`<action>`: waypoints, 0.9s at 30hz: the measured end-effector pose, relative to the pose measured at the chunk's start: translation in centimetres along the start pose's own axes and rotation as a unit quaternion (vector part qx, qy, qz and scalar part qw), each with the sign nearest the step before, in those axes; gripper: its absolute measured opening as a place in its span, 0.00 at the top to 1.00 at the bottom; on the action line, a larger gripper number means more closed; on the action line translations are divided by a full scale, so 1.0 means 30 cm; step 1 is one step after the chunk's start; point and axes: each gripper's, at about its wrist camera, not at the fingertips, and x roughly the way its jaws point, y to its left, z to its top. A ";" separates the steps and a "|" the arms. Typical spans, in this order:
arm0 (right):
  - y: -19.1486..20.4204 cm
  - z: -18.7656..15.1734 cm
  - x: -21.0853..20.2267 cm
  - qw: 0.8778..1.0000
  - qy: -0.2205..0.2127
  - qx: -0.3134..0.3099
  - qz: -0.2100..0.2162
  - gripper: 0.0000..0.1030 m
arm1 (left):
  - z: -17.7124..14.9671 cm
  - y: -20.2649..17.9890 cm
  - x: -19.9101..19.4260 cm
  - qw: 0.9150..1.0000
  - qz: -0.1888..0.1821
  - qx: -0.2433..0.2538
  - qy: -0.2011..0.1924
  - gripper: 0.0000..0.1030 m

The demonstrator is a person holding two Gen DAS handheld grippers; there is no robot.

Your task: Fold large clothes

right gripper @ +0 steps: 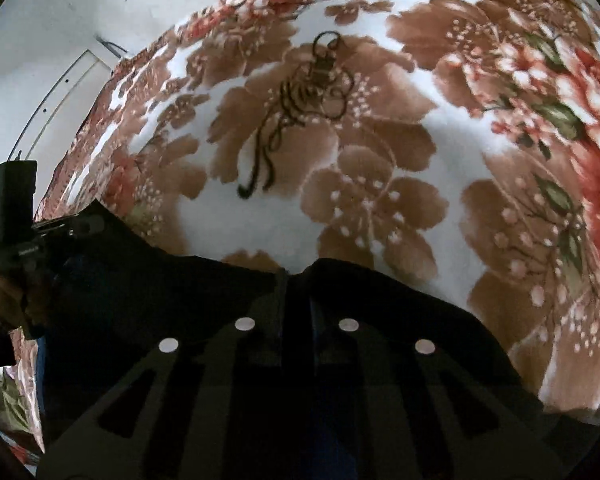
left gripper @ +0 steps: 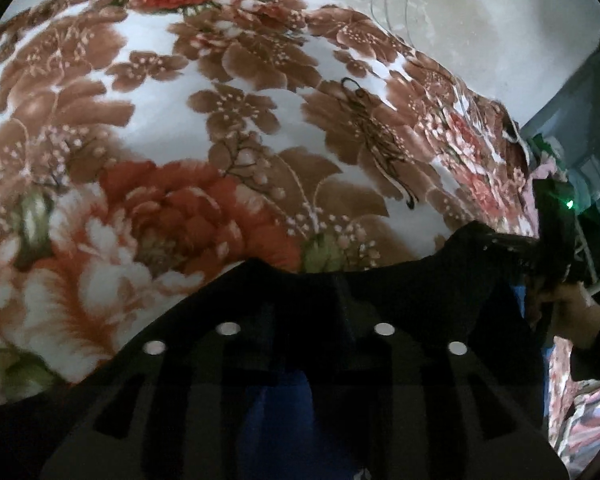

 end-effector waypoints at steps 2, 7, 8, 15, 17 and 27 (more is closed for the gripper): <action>0.016 -0.006 -0.054 1.000 -0.013 -0.001 -0.005 0.72 | 0.005 -0.014 -0.044 1.000 0.020 0.008 -0.004 0.30; 0.083 -0.014 -0.246 0.999 -0.039 0.006 -0.033 0.15 | -0.009 -0.040 -0.237 0.997 0.069 0.017 -0.009 0.21; 0.102 -0.019 -0.276 0.998 -0.040 0.005 -0.041 0.15 | -0.016 -0.057 -0.276 0.997 0.079 0.023 -0.016 0.20; 0.288 -0.118 -0.307 0.993 -0.041 -0.057 -0.096 0.09 | -0.075 -0.299 -0.315 0.990 0.107 0.087 -0.036 0.13; 0.312 -0.175 -0.235 0.992 -0.026 -0.065 -0.101 0.09 | -0.122 -0.365 -0.240 0.989 0.100 0.107 -0.028 0.13; 0.230 -0.355 -0.057 0.984 -0.020 -0.071 -0.161 0.10 | -0.321 -0.311 0.022 0.982 0.146 0.120 0.015 0.11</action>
